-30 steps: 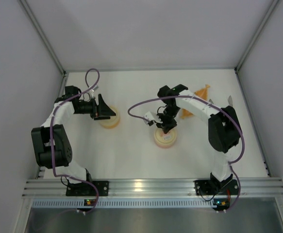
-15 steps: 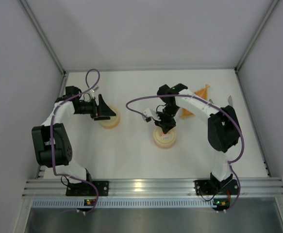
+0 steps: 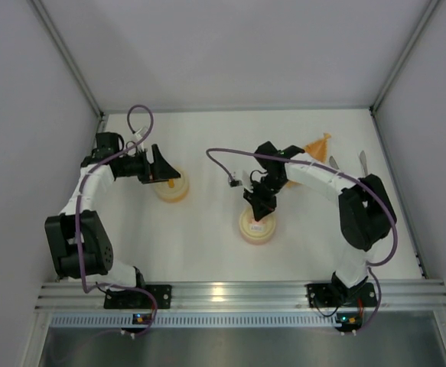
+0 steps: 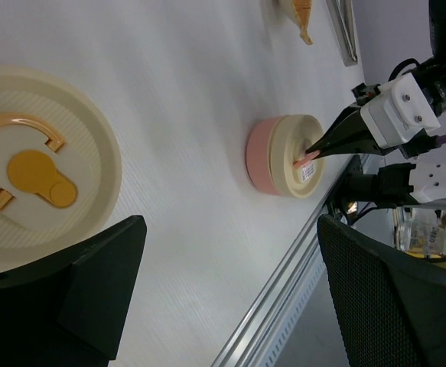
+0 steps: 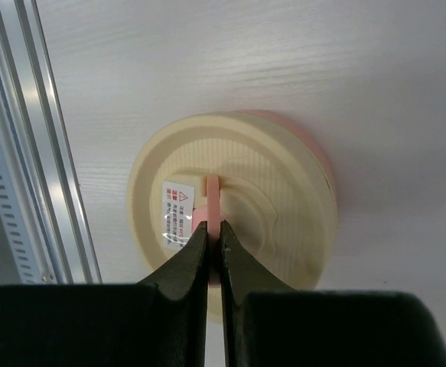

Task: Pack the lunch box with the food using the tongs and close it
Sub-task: Close the box lid on the packing box.

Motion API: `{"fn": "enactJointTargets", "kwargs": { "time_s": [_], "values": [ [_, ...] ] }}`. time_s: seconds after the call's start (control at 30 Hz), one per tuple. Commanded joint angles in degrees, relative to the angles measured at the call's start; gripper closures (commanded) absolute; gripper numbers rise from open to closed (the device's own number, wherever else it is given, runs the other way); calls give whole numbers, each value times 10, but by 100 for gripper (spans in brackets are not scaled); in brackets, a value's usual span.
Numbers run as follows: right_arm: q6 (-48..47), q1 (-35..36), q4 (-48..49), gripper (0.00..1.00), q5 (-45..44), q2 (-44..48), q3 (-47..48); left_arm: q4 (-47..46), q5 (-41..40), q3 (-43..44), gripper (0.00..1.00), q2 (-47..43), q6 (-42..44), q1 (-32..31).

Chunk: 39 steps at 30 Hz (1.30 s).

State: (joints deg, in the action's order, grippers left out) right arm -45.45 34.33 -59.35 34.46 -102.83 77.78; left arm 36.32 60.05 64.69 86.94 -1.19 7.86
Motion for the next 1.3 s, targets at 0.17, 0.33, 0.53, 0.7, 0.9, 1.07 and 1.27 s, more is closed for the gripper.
{"fn": "enactJointTargets", "kwargs": {
  "time_s": [0.17, 0.33, 0.53, 0.7, 0.9, 1.07, 1.27],
  "values": [
    [267, 3, 269, 100, -15, 49, -143, -63, -60, -21, 2, -62, -28, 26],
    [327, 3, 351, 100, -11, 48, -187, -45, -66, -21, 2, -56, -12, 44],
    [389, 0, 435, 100, -41, 29, -213, -20, -85, -11, 2, -48, 38, 55],
    [444, -7, 456, 100, -40, 5, -201, 55, -78, 27, 2, 6, 99, 61],
    [493, -20, 500, 100, -11, 11, -235, 73, -81, 47, 2, 20, 129, 61],
    [479, -20, 480, 100, -9, 2, -212, 71, -99, 52, 2, 40, 142, 62],
    [476, -21, 456, 79, -6, -4, -185, 101, -109, 107, 2, 84, 165, 61]
  ]
}}
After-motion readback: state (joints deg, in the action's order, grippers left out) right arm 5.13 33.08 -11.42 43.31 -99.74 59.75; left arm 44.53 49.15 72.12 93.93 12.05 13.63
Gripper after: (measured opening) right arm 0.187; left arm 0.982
